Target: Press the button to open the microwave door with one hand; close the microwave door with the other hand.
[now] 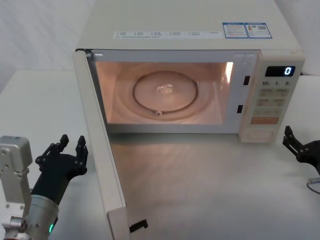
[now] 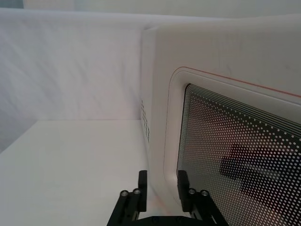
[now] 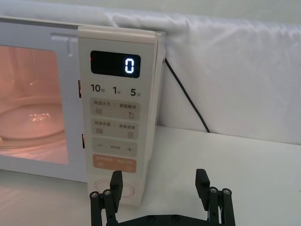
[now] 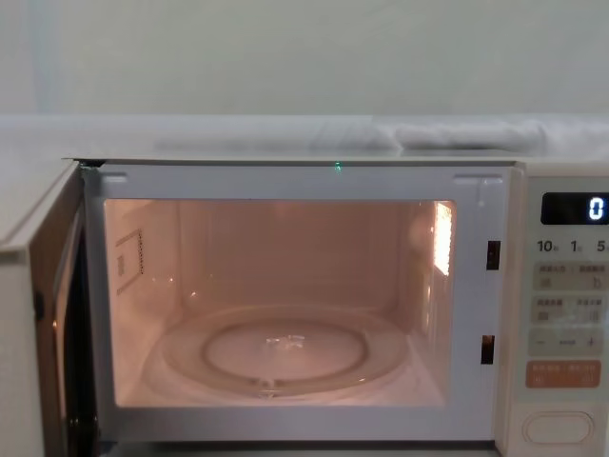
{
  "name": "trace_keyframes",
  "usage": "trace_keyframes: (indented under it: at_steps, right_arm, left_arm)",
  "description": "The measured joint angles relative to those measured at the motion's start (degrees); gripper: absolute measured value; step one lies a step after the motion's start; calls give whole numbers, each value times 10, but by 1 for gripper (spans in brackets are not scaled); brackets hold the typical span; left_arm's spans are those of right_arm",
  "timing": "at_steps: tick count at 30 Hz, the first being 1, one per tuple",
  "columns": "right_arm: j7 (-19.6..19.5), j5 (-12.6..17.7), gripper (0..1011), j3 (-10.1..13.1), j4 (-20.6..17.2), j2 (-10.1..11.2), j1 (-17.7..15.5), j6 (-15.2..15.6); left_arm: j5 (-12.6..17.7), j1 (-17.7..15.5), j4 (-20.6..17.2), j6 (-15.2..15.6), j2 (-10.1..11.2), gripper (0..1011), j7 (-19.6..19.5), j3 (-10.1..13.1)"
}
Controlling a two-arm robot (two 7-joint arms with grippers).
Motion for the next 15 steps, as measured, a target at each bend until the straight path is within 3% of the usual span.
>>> trace_keyframes:
  at_steps: [7, 10, 11, 15]
  right_arm:
    - [0, 0, 1002, 0, 0, 0, 0, 0]
    - [0, 0, 1002, 0, 0, 0, 0, 0]
    - [0, 0, 1002, 0, 0, 0, 0, 0]
    - [0, 0, 1002, 0, 0, 0, 0, 0]
  left_arm:
    - [0, 0, 0, 0, 0, 196, 0, 0]
    - [0, 0, 0, 0, 0, 139, 0, 0]
    - [0, 0, 0, 0, 0, 73, 0, 0]
    - [0, 0, 0, 0, 0, 0, 0, 0]
